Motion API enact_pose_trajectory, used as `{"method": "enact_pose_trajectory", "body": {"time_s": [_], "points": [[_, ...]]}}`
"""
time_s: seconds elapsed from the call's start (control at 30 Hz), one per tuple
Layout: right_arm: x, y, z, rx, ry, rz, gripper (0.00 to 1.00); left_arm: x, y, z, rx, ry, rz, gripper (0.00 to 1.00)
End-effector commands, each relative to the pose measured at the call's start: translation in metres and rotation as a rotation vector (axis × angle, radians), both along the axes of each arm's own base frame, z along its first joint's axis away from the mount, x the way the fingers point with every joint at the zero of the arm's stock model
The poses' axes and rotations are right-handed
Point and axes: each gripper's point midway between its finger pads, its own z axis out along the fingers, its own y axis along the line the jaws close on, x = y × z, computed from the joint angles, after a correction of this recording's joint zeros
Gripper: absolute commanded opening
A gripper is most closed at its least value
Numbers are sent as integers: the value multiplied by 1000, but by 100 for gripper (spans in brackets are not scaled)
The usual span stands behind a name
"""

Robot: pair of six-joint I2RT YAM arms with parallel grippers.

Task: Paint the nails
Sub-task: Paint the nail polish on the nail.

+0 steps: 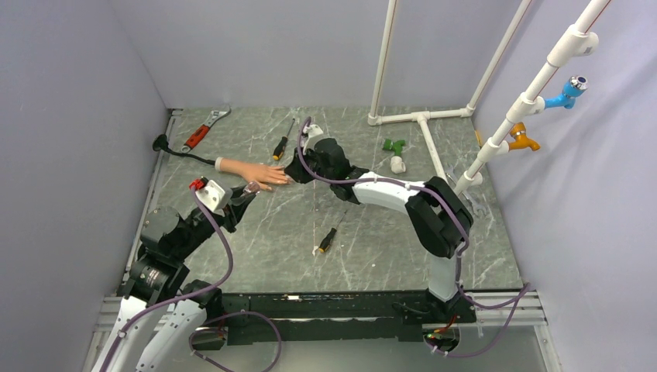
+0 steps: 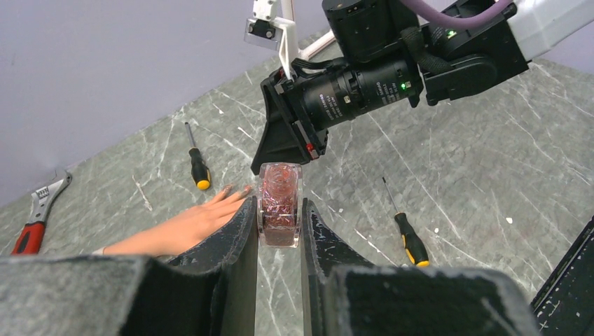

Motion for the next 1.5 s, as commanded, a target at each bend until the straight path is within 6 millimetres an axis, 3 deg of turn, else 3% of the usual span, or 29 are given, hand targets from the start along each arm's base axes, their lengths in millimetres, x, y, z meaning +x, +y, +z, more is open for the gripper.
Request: {"method": "enact_pose_trajectory", "body": {"time_s": [0.0,0.3,1.07,1.47], "points": [[9,13,25,66,-32,28,0,3,-1,11,-19,-27,2,0],[17,22,7,64,-7,49,0,2,1,11,-19,-28,9,0],[23,58,-7,105,-9,108,0,2,2,12,-20,-26,16,0],[37,54,-10,93,-58,46,0,1,0,12,-22,-21,3,0]]}}
